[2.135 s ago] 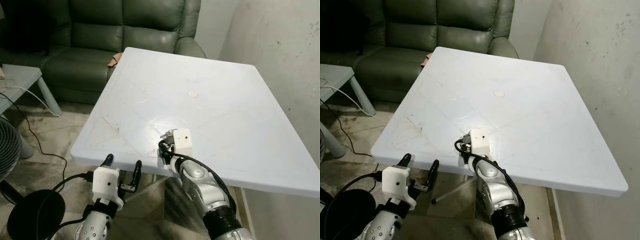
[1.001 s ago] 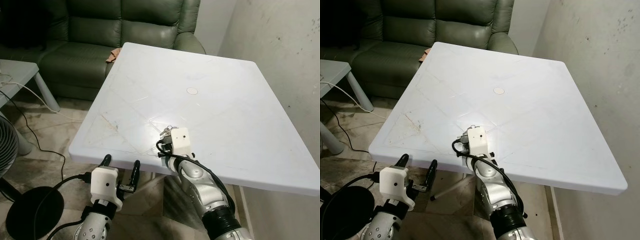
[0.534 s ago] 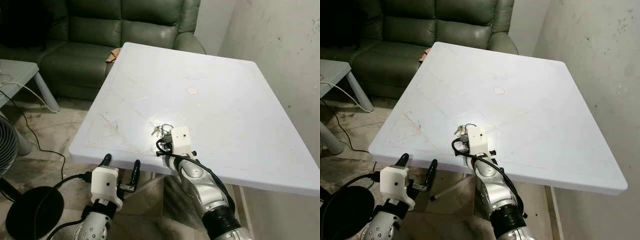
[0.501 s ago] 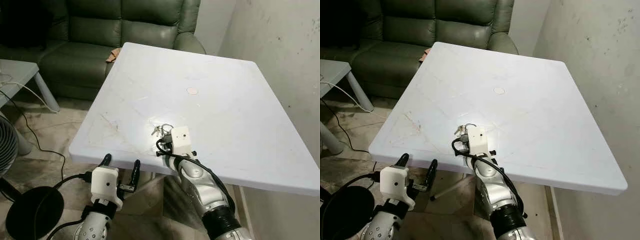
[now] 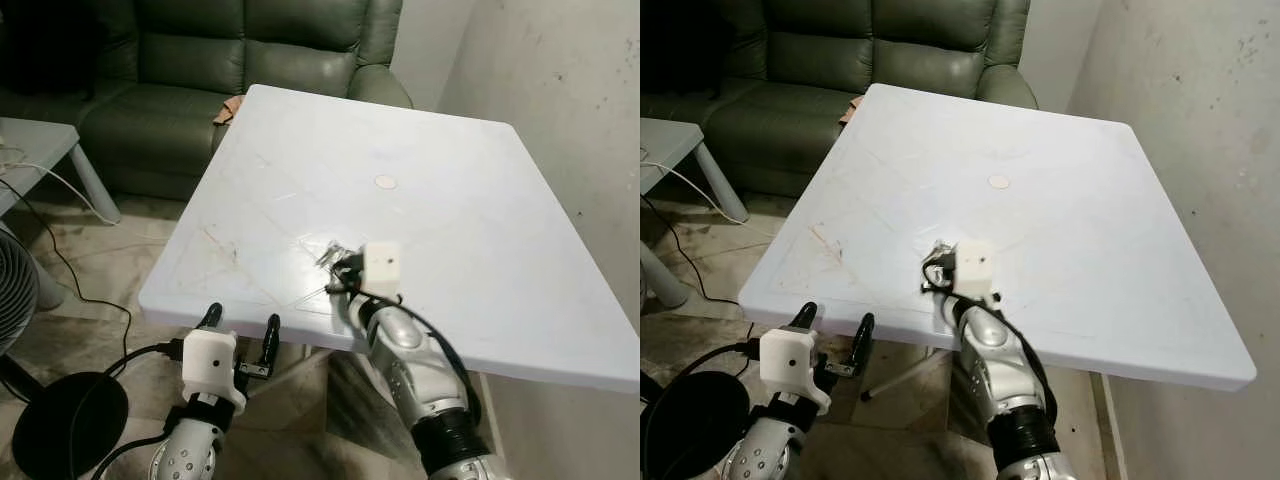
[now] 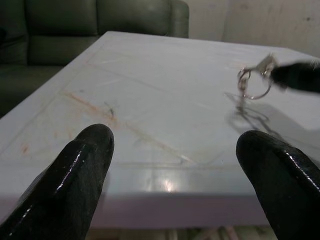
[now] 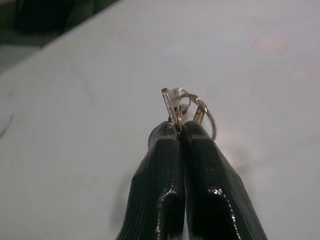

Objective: Hang keys on a hook

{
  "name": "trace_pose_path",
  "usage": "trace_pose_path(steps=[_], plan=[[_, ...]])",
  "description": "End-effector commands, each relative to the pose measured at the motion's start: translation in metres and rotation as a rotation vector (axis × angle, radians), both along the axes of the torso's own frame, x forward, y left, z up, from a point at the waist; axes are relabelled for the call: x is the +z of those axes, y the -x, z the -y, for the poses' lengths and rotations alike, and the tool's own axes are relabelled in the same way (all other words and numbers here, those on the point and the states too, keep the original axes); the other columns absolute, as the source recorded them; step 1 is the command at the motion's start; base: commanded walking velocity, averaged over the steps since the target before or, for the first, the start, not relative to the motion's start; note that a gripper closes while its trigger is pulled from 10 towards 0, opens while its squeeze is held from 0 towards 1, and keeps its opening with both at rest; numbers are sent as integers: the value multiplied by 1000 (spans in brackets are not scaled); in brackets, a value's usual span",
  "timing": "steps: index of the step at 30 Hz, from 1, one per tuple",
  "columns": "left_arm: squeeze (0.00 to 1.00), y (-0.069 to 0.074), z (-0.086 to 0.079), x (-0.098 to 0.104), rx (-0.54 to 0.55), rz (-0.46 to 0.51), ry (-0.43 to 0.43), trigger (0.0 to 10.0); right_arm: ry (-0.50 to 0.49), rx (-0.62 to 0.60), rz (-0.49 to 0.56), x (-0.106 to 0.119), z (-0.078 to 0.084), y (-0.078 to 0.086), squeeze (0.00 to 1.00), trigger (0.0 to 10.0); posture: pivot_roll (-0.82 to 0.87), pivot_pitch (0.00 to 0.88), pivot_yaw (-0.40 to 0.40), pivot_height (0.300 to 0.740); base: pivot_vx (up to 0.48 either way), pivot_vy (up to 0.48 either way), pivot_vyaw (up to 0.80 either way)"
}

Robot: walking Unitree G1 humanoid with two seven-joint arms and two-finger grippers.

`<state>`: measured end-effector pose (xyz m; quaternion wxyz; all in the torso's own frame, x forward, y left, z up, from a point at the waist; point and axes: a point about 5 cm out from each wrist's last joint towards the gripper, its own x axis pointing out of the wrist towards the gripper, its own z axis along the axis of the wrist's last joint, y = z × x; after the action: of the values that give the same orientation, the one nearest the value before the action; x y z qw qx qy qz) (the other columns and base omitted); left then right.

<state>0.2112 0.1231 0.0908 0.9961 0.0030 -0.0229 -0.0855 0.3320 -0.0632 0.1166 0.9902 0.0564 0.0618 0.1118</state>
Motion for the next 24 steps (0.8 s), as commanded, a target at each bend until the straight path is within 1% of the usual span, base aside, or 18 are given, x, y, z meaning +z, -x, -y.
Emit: trace_pose_path(steps=[1, 3, 5, 7, 9, 10, 12, 15, 16, 17, 19, 20, 21, 22, 23, 24], plan=[[0, -2, -2, -3, 13, -16, -2, 10000, -18, -46, 96, 26, 8, -11, 0, 0, 18, 38, -100, 740, 0, 0, 0], [0, -3, -2, -2, 15, -14, -2, 10000, -61, -58, 82, 31, 12, -15, 0, 0, 13, 36, -97, 740, 0, 0, 0], [0, -3, -2, -2, 15, -14, -2, 10000, -58, -58, 91, 32, 13, -16, 0, 0, 13, 36, -97, 740, 0, 0, 0], [0, -8, -4, 1, 32, -5, 23, 10000, -61, -77, 119, 41, 21, -20, 0, 0, 10, 32, -95, 740, 0, 0, 0], [0, -9, -4, 1, 33, -4, 23, 10000, -57, -78, 125, 42, 21, -20, 0, 0, 10, 32, -95, 740, 0, 0, 0], [0, -12, -7, 3, 47, 1, 36, 10000, -58, -83, 134, 45, 23, -21, 0, 0, 9, 28, -94, 740, 0, 0, 0], [0, -13, -8, 4, 53, 3, 42, 10000, -59, -86, 138, 46, 24, -21, 0, 0, 9, 28, -94, 740, 0, 0, 0], [0, -13, -8, 4, 53, 3, 42, 10000, -59, -87, 138, 46, 24, -22, 0, 0, 9, 28, -94, 740, 0, 0, 0], [0, -15, -11, 5, 58, 9, 40, 10000, 49, -40, 201, 51, 25, -21, 0, 0, 5, 22, -91, 740, 0, 0, 0], [0, -15, -12, 5, 60, 10, 39, 10000, 92, -8, 218, 52, 25, -20, 0, 0, 5, 22, -91, 740, 0, 0, 0], [0, -15, -12, 5, 59, 10, 38, 10000, 153, 53, 217, 49, 26, -19, 0, 0, 4, 20, -92, 740, 0, 0, 0], [0, -15, -12, 4, 59, 9, 33, 10000, 239, 113, 241, 46, 24, -16, 0, 0, 4, 20, -92, 740, 0, 0, 0], [0, -15, -12, 4, 59, 8, 32, 10000, 261, 129, 248, 45, 23, -15, 0, 0, 4, 20, -92, 740, 0, 0, 0], [0, -15, -12, 4, 60, 9, 36, 10000, 313, 189, 226, 39, 22, -13, 0, 3490, 4, 20, -92, 740, 0, 0, 0], [0, -15, -12, 4, 61, 9, 42, 10000, 388, 255, 216, 33, 22, -10, 0, 8000, 4, 19, -94, 740, 0, 0, 0], [0, -15, -12, 4, 61, 9, 43, 10000, 426, 275, 224, 32, 23, -9, 0, 10000, 4, 19, -94, 740, 0, 0, 0]])
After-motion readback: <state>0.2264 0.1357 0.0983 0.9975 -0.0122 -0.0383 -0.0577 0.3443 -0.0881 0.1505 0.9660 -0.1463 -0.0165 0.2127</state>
